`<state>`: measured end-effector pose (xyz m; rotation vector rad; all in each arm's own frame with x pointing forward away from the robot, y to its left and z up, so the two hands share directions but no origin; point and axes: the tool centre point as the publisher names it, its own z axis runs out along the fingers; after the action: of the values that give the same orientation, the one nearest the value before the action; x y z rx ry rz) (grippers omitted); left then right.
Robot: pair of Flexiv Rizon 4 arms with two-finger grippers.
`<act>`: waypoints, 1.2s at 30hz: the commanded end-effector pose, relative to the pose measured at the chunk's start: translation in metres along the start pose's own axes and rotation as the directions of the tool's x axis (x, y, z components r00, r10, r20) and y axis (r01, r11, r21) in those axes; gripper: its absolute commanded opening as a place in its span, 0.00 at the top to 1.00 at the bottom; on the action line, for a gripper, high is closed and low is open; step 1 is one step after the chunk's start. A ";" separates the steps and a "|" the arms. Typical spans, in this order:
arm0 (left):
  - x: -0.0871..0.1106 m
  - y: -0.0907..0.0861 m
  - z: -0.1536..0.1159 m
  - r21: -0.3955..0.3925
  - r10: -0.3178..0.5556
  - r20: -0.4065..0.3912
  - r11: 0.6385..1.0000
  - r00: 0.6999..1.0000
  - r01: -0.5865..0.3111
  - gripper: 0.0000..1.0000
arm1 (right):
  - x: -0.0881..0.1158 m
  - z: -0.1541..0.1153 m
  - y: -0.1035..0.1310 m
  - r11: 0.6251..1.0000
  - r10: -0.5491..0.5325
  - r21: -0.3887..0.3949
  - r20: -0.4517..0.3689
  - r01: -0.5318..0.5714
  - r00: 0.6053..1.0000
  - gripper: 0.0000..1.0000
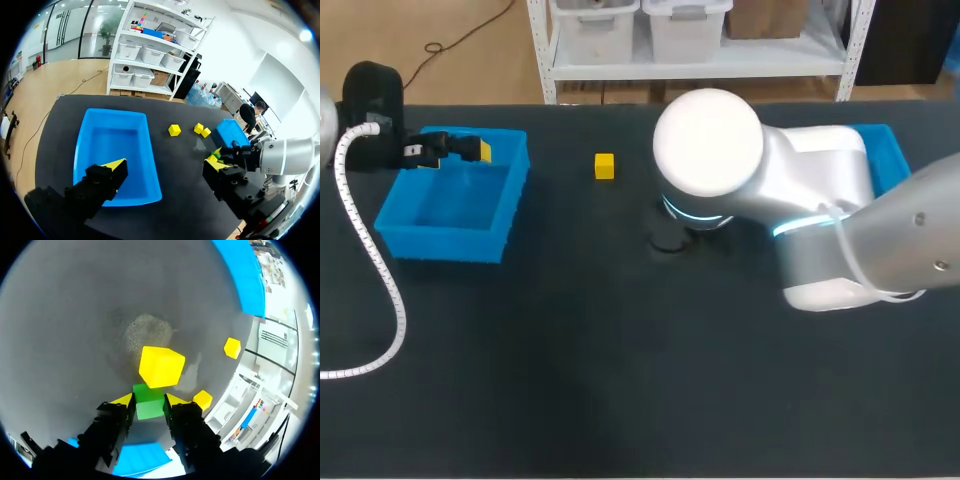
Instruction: Put the green cubes in the right bin and the yellow cubes in the left bin.
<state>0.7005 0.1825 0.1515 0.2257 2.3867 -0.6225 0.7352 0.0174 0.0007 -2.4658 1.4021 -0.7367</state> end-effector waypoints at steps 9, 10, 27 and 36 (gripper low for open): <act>0.001 0.002 0.000 0.010 0.002 0.007 1.000 1.000 -0.002 0.00 | 0.046 -0.066 -0.025 0.943 0.300 0.112 0.127 -0.315 0.945 1.00; 0.001 0.002 0.000 0.010 0.002 0.007 1.000 1.000 -0.002 0.00 | 0.055 -0.073 -0.028 0.924 0.345 0.122 0.143 -0.363 0.928 1.00; 0.001 0.002 0.000 0.010 0.002 0.007 1.000 1.000 -0.002 0.00 | 0.193 -0.083 0.008 0.243 0.925 0.022 0.297 -0.970 0.239 1.00; 0.001 0.002 0.000 0.010 0.002 0.007 1.000 1.000 -0.002 0.00 | 0.217 -0.064 0.046 -0.208 0.933 -0.105 0.278 -0.972 -0.230 1.00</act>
<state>0.7005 0.1825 0.1515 0.2257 2.3867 -0.6224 0.7703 -0.1772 0.1132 -1.2539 2.1776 -0.2965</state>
